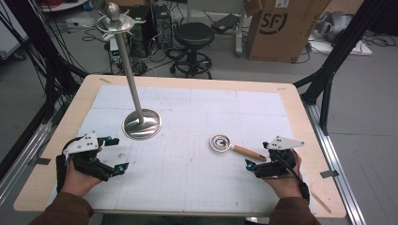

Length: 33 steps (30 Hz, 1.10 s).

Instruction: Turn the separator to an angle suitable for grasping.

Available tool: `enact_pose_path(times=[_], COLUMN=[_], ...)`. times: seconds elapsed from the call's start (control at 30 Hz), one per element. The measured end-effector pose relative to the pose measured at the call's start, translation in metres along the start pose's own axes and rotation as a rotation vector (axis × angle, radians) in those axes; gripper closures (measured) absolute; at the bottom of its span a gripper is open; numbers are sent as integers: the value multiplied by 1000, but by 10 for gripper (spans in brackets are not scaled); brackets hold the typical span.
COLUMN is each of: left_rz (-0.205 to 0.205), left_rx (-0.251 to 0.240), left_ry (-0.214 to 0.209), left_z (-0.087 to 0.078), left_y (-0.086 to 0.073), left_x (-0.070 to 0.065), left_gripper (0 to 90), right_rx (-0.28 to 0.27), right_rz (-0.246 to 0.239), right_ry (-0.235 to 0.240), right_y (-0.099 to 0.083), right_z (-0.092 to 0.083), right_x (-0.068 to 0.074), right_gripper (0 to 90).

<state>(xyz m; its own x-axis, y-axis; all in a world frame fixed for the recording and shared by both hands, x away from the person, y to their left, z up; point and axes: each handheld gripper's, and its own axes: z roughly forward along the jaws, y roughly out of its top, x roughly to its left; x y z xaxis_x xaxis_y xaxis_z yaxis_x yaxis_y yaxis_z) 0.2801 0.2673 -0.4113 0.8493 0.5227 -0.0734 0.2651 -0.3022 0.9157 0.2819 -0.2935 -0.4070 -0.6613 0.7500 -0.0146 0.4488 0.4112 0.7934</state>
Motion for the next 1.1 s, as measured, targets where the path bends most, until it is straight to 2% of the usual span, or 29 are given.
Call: enact_pose_path(times=[0.1, 0.3, 0.5, 0.63, 0.73, 0.9, 1.0, 1.03, 1.1], left_rz=[-10, 2, -1, 2, 4, 2, 2, 1, 1], left_rx=[-4, 4, -1, 3, 3, 3, 5, 4, 4], left_ry=[6, 4, 1, 2, 0, -3, -4, -2, -3], left_z=[1, 1, 0, 1, 1, 1, 1, 1, 1], left_y=[0, -1, -1, -1, -1, -1, -1, -1, -1], left_x=[1, 0, 0, 0, 0, 0, 0, 0, 0], left_gripper=[17, 17, 17, 17, 17, 17, 17, 17, 17], right_rx=[3, 13, 18, 35, 79, 131, 164, 175, 190], right_rz=[1, -19, -38, -47, -61, -74, -75, -70, -77], right_ry=[4, -5, -5, 3, -12, -3, -5, 1, -3], right_y=[1, 1, 9, 18, 25, 32, 36, 37, 39], right_z=[1, -3, -5, 2, 12, 28, 36, 37, 40], right_x=[-1, 0, 1, 0, 2, 1, -2, -3, -5], right_gripper=[33, 34, 41, 44, 44, 57, 97, 139, 148])
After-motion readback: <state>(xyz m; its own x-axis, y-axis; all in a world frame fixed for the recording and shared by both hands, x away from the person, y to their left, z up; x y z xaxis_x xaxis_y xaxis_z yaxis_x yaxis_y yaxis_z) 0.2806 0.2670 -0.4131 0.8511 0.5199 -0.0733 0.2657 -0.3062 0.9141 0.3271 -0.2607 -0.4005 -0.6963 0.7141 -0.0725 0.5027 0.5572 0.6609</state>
